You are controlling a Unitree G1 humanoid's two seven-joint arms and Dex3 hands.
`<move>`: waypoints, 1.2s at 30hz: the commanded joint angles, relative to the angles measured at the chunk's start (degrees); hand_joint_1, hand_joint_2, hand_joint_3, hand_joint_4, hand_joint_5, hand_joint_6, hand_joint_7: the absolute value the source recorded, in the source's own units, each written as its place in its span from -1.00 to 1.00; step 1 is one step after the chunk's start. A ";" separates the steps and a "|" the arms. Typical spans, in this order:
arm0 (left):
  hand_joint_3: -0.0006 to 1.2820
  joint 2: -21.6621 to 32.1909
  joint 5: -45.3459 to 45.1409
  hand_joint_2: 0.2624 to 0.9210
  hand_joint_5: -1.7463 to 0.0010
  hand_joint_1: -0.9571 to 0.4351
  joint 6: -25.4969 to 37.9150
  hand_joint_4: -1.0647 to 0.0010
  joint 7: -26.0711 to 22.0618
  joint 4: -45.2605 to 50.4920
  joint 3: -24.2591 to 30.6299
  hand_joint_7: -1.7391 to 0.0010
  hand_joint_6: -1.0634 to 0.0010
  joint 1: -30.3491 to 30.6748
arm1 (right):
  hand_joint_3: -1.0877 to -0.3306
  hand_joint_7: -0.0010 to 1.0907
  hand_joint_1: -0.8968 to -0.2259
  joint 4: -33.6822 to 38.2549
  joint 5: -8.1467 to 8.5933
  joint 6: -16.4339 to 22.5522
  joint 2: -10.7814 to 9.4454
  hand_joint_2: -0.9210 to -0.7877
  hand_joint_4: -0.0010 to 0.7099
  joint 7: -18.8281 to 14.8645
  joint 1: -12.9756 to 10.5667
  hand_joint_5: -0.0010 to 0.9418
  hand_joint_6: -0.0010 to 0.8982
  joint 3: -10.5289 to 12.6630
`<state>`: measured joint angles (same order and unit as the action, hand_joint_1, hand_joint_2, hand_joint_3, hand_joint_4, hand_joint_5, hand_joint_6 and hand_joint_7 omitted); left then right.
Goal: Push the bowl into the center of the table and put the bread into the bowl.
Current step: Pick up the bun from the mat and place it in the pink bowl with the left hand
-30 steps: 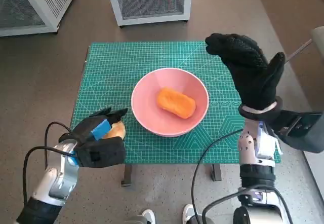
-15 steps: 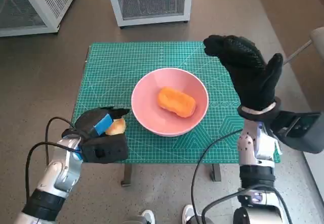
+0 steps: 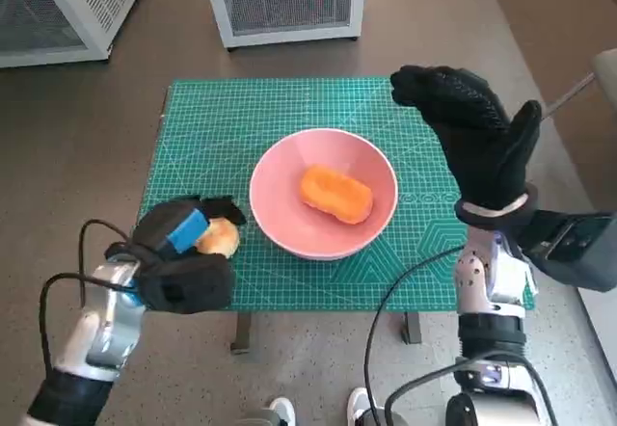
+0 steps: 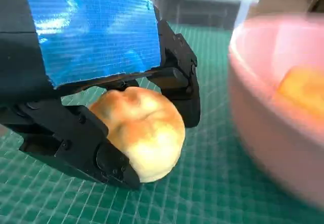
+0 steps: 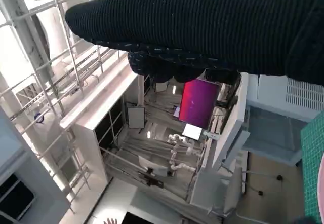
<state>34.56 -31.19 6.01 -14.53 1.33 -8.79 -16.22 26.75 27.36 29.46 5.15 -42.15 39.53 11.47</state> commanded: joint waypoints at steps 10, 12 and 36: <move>-0.96 -2.02 1.00 0.98 -0.38 0.38 -1.92 -0.35 4.19 10.73 6.15 -0.13 -0.37 -4.03 | 0.27 0.01 -0.15 2.34 0.01 0.44 -0.16 -1.00 -0.33 -0.63 -0.07 -0.98 -1.00 0.02; -0.96 -2.69 0.61 0.99 -0.40 0.38 -2.45 -0.34 4.94 10.87 5.78 -0.13 -0.36 -5.21 | 0.27 0.01 -0.16 2.59 0.00 0.54 -0.18 -1.00 -0.33 -0.67 0.09 -0.98 -1.00 0.00; -0.86 -12.14 -0.72 1.00 -0.44 0.38 -12.49 -0.24 4.39 -5.22 -6.73 -0.30 -0.13 -23.02 | 0.28 0.00 -0.15 3.25 0.07 1.36 0.32 -1.00 -0.32 -1.49 0.24 -0.98 -1.00 0.24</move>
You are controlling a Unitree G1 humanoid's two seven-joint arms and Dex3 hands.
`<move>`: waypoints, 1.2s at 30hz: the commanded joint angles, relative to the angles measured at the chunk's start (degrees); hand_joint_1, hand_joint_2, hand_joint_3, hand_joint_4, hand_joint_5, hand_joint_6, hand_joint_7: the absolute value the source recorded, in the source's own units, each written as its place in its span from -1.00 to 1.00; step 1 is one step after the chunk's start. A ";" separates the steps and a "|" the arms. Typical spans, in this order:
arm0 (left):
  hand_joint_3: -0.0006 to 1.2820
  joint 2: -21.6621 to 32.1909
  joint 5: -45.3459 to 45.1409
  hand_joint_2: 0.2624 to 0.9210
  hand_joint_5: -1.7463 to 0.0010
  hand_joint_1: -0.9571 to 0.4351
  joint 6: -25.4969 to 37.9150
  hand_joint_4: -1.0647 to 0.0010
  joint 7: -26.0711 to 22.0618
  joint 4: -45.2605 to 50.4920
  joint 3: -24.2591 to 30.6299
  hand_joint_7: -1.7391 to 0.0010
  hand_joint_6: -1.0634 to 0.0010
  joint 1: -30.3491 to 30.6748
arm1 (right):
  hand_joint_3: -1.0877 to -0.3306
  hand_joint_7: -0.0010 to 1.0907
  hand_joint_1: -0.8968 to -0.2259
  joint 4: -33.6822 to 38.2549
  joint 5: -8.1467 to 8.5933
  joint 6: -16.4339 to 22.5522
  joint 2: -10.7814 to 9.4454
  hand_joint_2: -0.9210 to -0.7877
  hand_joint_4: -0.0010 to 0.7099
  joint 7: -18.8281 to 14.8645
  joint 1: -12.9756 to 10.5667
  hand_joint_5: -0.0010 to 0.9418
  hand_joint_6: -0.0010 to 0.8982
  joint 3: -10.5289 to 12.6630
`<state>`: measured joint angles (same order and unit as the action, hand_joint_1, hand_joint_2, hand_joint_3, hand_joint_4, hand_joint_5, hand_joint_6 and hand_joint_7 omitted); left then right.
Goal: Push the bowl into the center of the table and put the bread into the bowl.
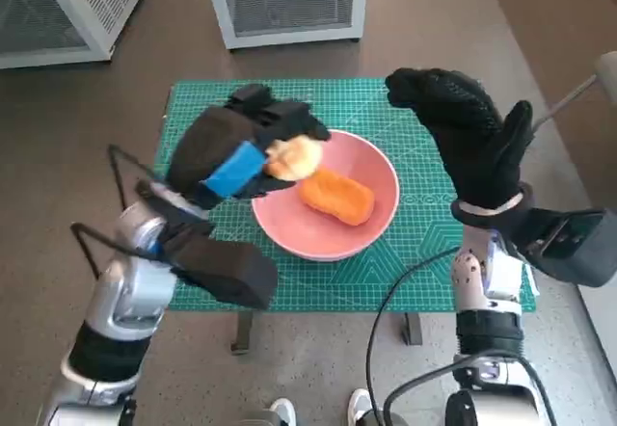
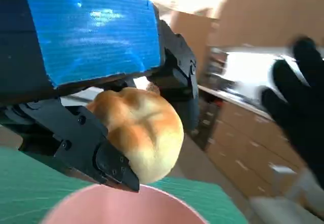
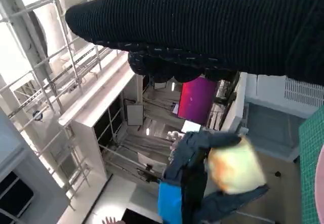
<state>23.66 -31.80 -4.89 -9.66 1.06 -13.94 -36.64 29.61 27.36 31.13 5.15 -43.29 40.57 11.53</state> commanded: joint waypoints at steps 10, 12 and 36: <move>-0.83 -3.91 0.94 0.84 0.61 0.23 -0.98 0.35 -3.48 -12.86 -3.75 0.45 0.41 -4.92 | 0.30 -0.01 -0.17 -0.33 0.64 -0.86 1.00 -1.00 -0.31 -0.51 -1.41 -0.98 -1.00 0.78; -0.88 -3.79 -0.02 0.84 0.79 0.11 -1.11 0.44 -3.78 -13.79 -4.36 0.59 0.47 -5.17 | 0.30 -0.01 -0.17 -0.19 0.72 -0.84 1.10 -1.00 -0.30 -0.56 -1.43 -0.98 -1.00 0.97; -0.92 -7.21 25.82 0.99 1.00 -0.34 -8.85 0.98 -9.80 -26.28 8.46 0.85 0.74 -5.12 | 0.32 0.01 -0.16 0.00 -0.07 0.29 0.80 -1.00 -0.30 1.96 -0.62 -0.99 -1.00 1.63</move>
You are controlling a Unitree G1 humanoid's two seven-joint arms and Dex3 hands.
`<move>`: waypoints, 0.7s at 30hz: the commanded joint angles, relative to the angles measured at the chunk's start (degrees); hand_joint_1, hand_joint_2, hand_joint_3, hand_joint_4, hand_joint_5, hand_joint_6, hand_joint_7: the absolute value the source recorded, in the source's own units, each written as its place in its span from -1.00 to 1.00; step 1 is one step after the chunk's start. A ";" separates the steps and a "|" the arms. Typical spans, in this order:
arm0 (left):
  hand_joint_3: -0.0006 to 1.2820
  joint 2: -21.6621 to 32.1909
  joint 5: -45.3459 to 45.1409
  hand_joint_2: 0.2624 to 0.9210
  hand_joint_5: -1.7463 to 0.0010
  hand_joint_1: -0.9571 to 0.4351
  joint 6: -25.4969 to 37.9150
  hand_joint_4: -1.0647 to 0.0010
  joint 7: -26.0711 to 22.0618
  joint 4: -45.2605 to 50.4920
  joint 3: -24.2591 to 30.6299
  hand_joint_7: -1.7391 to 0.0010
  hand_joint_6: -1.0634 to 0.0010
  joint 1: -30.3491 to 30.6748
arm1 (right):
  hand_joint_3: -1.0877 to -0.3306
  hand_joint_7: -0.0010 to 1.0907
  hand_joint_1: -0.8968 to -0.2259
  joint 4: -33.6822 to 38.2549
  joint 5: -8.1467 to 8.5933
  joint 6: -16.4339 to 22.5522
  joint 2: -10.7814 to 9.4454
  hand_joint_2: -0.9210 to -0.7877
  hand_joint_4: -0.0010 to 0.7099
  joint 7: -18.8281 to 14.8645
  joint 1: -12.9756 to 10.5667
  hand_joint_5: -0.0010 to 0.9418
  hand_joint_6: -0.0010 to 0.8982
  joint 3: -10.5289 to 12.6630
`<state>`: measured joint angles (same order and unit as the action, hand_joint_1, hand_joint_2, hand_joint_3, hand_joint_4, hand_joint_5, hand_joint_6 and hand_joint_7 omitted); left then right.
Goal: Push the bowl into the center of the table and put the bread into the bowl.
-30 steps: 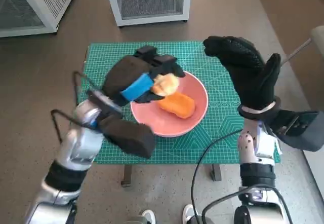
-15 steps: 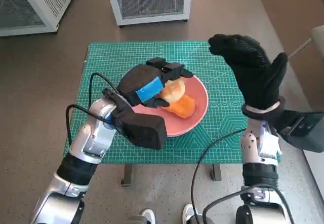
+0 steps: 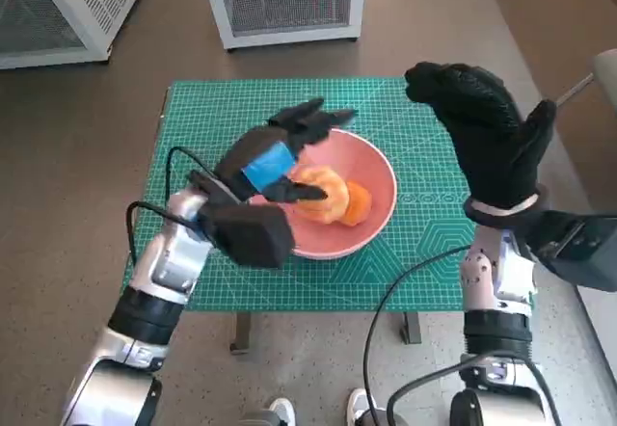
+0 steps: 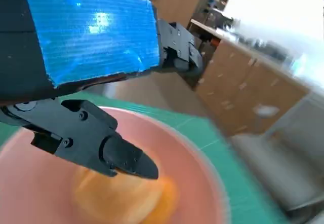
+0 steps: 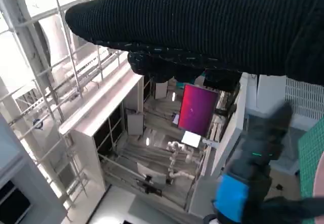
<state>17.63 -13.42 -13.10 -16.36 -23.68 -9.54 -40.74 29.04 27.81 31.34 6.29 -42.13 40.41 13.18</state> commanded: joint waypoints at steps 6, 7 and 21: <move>-0.83 -3.17 17.54 1.00 1.00 -0.38 0.24 0.98 -5.77 -0.56 9.74 0.84 0.71 -0.43 | 0.31 0.01 -0.14 0.82 -1.07 0.63 -0.30 -1.00 -0.30 1.93 0.26 -0.99 -1.00 0.00; -0.82 -3.62 19.01 1.00 0.99 -0.38 0.93 0.96 -6.01 0.20 10.49 0.84 0.71 -0.19 | 0.31 0.01 -0.14 0.83 -1.19 0.73 -0.29 -1.00 -0.30 2.14 0.35 -0.99 -1.00 -0.01; -0.62 -7.44 31.45 1.00 0.98 -0.26 4.46 0.83 -5.41 8.50 17.40 0.57 0.99 4.14 | 0.26 0.06 -0.14 1.33 -6.23 4.10 -0.09 -1.00 -0.28 7.77 1.80 -0.98 -0.98 -0.89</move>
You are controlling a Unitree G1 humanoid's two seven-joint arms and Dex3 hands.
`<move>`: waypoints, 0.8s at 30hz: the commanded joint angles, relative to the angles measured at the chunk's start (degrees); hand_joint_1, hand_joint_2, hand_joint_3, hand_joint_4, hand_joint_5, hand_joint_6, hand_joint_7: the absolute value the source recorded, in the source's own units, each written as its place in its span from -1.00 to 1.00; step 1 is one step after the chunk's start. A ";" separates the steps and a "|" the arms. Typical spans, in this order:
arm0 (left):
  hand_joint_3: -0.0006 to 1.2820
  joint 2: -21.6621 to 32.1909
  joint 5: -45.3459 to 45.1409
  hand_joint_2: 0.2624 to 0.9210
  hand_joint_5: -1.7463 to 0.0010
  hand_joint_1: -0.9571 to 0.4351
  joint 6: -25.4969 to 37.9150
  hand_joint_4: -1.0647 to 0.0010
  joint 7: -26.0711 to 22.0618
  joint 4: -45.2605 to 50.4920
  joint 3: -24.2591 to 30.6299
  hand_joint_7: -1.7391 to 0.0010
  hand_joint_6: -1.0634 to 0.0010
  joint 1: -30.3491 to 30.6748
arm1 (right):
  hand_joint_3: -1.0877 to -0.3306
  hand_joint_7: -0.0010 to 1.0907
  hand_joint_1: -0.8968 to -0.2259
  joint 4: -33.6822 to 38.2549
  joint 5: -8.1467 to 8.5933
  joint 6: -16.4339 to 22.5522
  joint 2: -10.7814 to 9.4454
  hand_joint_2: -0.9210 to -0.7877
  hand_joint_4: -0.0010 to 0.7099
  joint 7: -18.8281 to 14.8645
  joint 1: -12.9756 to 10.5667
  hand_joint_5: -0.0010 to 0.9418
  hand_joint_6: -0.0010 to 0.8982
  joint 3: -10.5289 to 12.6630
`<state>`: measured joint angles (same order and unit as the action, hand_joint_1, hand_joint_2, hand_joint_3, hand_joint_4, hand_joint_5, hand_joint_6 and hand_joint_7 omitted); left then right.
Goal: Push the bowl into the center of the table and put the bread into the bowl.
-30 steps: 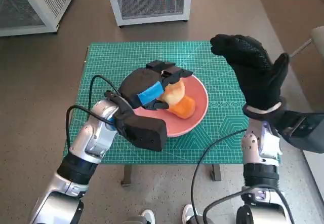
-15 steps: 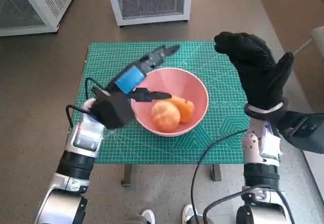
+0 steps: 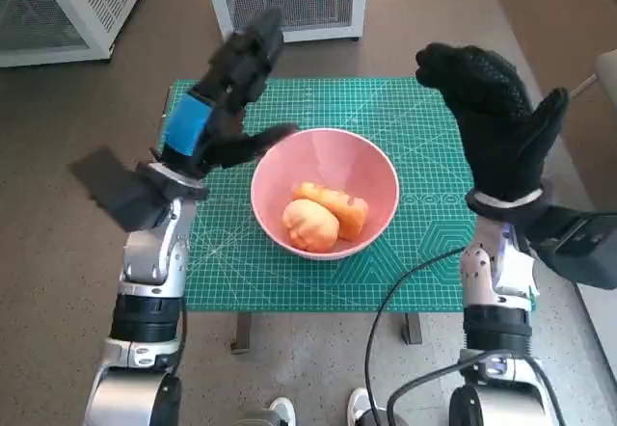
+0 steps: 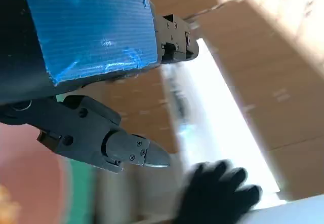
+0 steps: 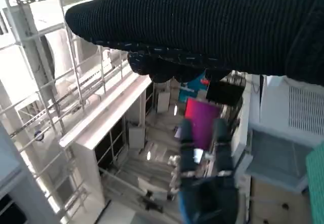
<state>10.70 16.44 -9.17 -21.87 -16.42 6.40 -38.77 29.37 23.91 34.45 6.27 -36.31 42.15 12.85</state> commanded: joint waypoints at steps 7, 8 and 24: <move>-0.65 -0.04 1.65 1.00 0.98 -0.34 -1.31 0.80 0.41 1.31 2.86 0.53 1.00 3.81 | 0.12 0.07 -0.05 2.53 -6.17 3.14 0.64 -1.00 -0.28 5.11 1.36 -0.99 -1.00 -1.22; -0.66 0.01 1.52 1.00 0.98 -0.35 -1.50 0.79 0.47 1.37 2.98 0.52 1.00 3.96 | 0.10 0.06 -0.05 2.77 -6.55 3.36 0.75 -1.00 -0.29 5.48 1.53 -0.99 -1.00 -1.31; -0.65 -0.79 2.24 1.00 0.98 -0.44 -10.17 0.74 -1.61 1.07 4.73 0.41 0.98 7.34 | -0.03 0.05 -0.10 2.55 -10.59 3.73 1.49 -1.00 -0.30 11.24 1.57 -1.00 -1.00 -2.54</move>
<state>10.40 18.85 -16.94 -23.49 -15.22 10.65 -32.23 32.10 13.98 38.94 7.38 -25.92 44.70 10.74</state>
